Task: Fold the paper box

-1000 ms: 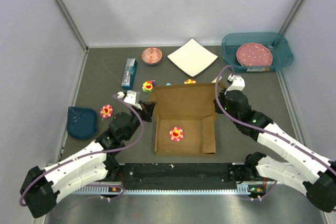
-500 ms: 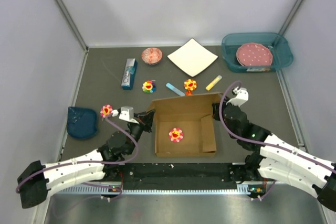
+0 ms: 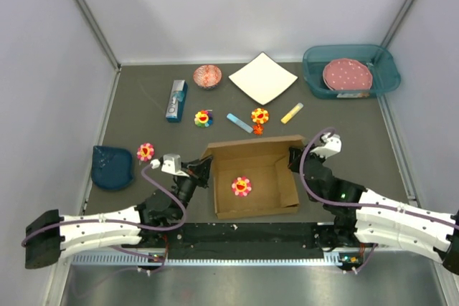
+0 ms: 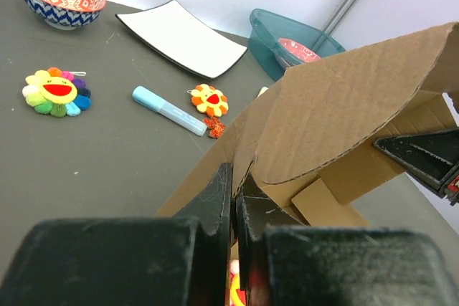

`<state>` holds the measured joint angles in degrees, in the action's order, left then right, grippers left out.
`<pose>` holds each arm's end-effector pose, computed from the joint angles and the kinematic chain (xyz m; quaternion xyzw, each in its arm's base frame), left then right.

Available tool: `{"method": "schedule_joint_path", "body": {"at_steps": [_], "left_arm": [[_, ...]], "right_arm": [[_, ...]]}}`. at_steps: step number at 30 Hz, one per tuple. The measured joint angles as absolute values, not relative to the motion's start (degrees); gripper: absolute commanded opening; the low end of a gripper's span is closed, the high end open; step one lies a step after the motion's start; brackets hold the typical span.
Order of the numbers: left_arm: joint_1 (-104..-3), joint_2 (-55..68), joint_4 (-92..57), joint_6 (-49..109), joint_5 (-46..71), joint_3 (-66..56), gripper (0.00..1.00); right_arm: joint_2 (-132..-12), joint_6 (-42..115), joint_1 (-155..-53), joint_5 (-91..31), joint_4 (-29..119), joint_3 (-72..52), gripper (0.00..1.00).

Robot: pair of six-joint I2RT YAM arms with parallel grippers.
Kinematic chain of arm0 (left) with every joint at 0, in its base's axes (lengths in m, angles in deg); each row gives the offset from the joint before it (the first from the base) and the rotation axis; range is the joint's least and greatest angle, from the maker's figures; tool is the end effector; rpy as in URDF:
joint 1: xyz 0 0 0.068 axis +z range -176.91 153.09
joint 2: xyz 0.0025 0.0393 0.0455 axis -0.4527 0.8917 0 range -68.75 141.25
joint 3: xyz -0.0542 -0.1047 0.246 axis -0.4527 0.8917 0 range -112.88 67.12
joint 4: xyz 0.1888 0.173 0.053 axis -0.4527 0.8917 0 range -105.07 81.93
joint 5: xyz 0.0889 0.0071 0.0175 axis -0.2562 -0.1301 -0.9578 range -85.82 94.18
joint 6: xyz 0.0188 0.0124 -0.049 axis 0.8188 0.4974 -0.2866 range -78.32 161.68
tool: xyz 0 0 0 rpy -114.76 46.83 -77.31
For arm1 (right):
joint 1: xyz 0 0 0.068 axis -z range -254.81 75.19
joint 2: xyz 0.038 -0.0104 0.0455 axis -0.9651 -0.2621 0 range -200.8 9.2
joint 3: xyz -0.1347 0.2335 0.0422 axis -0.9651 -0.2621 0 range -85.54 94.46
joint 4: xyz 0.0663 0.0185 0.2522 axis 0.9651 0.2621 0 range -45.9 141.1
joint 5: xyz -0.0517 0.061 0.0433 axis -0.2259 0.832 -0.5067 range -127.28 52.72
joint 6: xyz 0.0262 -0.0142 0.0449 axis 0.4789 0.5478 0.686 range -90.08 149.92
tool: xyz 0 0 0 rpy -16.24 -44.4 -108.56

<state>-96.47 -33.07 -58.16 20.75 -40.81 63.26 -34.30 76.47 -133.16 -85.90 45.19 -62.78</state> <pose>0.0734 -0.1250 0.2085 -0.0283 0.6558 -0.3363 0.6753 0.1115 0.1302 0.2284 0.1518 0.7745 0.1972 0.5816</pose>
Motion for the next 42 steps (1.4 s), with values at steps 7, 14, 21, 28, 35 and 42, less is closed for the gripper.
{"method": "schedule_joint_path", "body": {"at_steps": [7,14,21,28,35,42], "left_arm": [[-100.89,-32.56,-59.45,20.75,-45.19,63.52,0.0],[-103.88,-32.69,-60.24,20.49,-47.33,63.59,0.0],[-104.41,-34.79,-58.1,22.79,-47.31,63.57,0.0],[-104.65,-34.73,-59.08,28.53,-48.94,63.52,0.0],[-103.34,-30.7,-61.66,34.65,-51.57,61.43,0.0],[-97.68,-25.44,-59.39,34.92,-51.22,54.98,0.0]], "right_arm": [[-34.37,81.65,-140.72,-91.63,48.62,-65.27,0.0],[-35.86,86.52,-144.15,-88.87,53.93,-66.82,0.0],[-35.81,89.21,-145.33,-82.06,60.44,-68.97,0.0],[-34.78,87.2,-145.57,-80.61,62.06,-67.44,0.18],[-34.28,83.33,-145.59,-79.78,64.57,-63.04,0.48],[-32.84,77.32,-145.66,-79.43,69.14,-55.39,0.63]]}}
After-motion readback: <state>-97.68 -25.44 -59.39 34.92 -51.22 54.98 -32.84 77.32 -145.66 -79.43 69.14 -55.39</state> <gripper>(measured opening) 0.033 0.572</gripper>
